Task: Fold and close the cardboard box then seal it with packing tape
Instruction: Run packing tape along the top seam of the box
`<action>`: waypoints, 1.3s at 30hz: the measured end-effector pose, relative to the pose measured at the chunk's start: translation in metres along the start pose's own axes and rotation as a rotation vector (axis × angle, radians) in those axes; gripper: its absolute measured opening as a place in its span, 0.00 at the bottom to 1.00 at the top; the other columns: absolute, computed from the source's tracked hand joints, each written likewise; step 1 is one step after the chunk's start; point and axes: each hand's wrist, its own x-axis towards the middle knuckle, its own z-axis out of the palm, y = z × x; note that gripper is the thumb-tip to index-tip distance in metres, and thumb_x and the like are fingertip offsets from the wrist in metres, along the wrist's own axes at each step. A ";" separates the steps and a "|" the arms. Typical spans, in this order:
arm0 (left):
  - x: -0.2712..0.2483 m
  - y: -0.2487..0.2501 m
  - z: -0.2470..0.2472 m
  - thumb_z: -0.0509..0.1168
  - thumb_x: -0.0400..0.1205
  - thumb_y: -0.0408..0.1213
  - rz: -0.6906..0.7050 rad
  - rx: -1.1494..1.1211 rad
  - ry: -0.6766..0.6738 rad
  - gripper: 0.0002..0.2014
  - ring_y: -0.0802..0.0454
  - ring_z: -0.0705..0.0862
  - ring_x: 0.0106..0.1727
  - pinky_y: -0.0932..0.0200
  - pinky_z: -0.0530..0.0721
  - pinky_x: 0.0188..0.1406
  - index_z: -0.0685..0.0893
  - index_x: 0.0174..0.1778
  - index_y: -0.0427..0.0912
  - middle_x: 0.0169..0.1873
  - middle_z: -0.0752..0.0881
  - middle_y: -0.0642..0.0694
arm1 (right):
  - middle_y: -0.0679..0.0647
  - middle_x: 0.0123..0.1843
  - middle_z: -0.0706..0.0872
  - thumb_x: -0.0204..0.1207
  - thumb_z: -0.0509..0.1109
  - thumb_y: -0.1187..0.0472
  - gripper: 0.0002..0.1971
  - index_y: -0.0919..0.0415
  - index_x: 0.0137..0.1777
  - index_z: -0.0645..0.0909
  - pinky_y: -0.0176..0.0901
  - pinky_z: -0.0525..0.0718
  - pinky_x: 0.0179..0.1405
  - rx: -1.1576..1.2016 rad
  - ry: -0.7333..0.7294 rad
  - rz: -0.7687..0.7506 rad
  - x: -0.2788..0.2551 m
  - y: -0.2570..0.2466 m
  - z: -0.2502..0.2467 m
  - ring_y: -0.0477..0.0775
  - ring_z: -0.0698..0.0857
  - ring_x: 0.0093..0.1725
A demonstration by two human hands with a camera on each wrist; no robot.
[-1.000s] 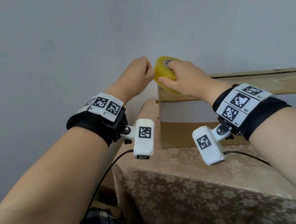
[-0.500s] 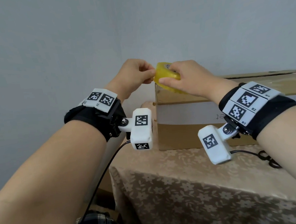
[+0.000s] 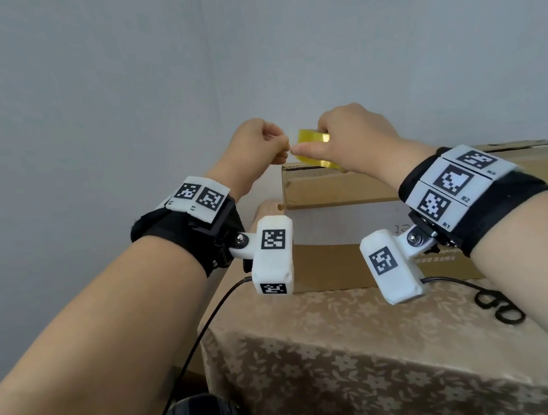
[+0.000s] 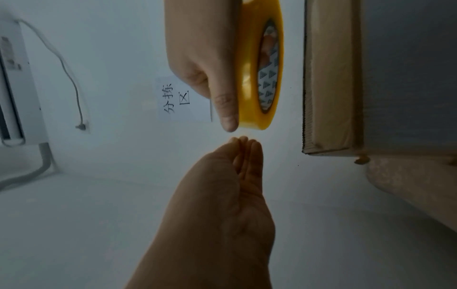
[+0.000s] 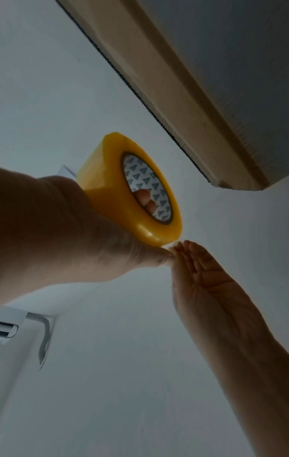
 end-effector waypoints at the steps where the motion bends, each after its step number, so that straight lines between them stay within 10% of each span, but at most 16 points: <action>1: 0.002 0.001 -0.002 0.65 0.81 0.30 -0.039 -0.053 -0.017 0.06 0.53 0.84 0.36 0.65 0.86 0.40 0.77 0.52 0.35 0.38 0.83 0.41 | 0.52 0.37 0.78 0.73 0.61 0.30 0.30 0.61 0.41 0.77 0.42 0.68 0.28 -0.001 0.004 0.002 0.000 0.001 -0.001 0.57 0.81 0.35; 14: 0.051 -0.001 0.022 0.70 0.79 0.35 -0.183 0.002 -0.154 0.06 0.53 0.84 0.33 0.58 0.88 0.47 0.84 0.40 0.36 0.32 0.85 0.44 | 0.52 0.22 0.71 0.82 0.48 0.35 0.34 0.61 0.22 0.64 0.44 0.65 0.24 -0.021 0.014 -0.035 0.042 0.037 -0.007 0.55 0.74 0.26; 17: 0.066 -0.007 0.024 0.67 0.81 0.34 -0.209 0.037 -0.136 0.07 0.56 0.81 0.30 0.67 0.84 0.32 0.82 0.37 0.37 0.32 0.84 0.45 | 0.52 0.28 0.73 0.84 0.51 0.39 0.29 0.58 0.25 0.66 0.44 0.68 0.30 -0.041 -0.071 0.010 0.073 0.037 -0.007 0.55 0.75 0.30; 24: 0.074 -0.060 0.030 0.64 0.82 0.34 -0.330 0.118 -0.185 0.11 0.55 0.75 0.33 0.65 0.72 0.32 0.79 0.33 0.41 0.33 0.81 0.46 | 0.50 0.30 0.69 0.81 0.58 0.42 0.24 0.55 0.28 0.63 0.46 0.72 0.42 -0.077 -0.367 0.049 0.115 0.034 0.037 0.55 0.74 0.37; 29: 0.075 -0.084 0.037 0.60 0.82 0.30 -0.404 -0.027 -0.128 0.12 0.54 0.73 0.28 0.63 0.76 0.30 0.75 0.32 0.40 0.28 0.76 0.45 | 0.51 0.29 0.80 0.72 0.66 0.43 0.20 0.61 0.30 0.77 0.47 0.74 0.36 0.335 -0.042 0.057 0.111 0.055 0.047 0.56 0.79 0.33; 32: 0.073 -0.093 0.036 0.60 0.82 0.29 -0.426 -0.070 -0.125 0.12 0.55 0.72 0.25 0.67 0.76 0.25 0.76 0.32 0.40 0.27 0.76 0.44 | 0.54 0.36 0.88 0.74 0.66 0.36 0.27 0.65 0.41 0.82 0.48 0.81 0.44 0.589 -0.091 0.118 0.092 0.071 0.059 0.52 0.87 0.38; 39: 0.072 -0.095 0.028 0.58 0.86 0.34 -0.364 -0.111 -0.111 0.12 0.53 0.75 0.29 0.63 0.79 0.30 0.76 0.35 0.39 0.29 0.76 0.44 | 0.57 0.32 0.73 0.76 0.65 0.38 0.24 0.60 0.35 0.71 0.40 0.72 0.33 0.660 -0.036 0.208 0.081 0.076 0.063 0.52 0.76 0.31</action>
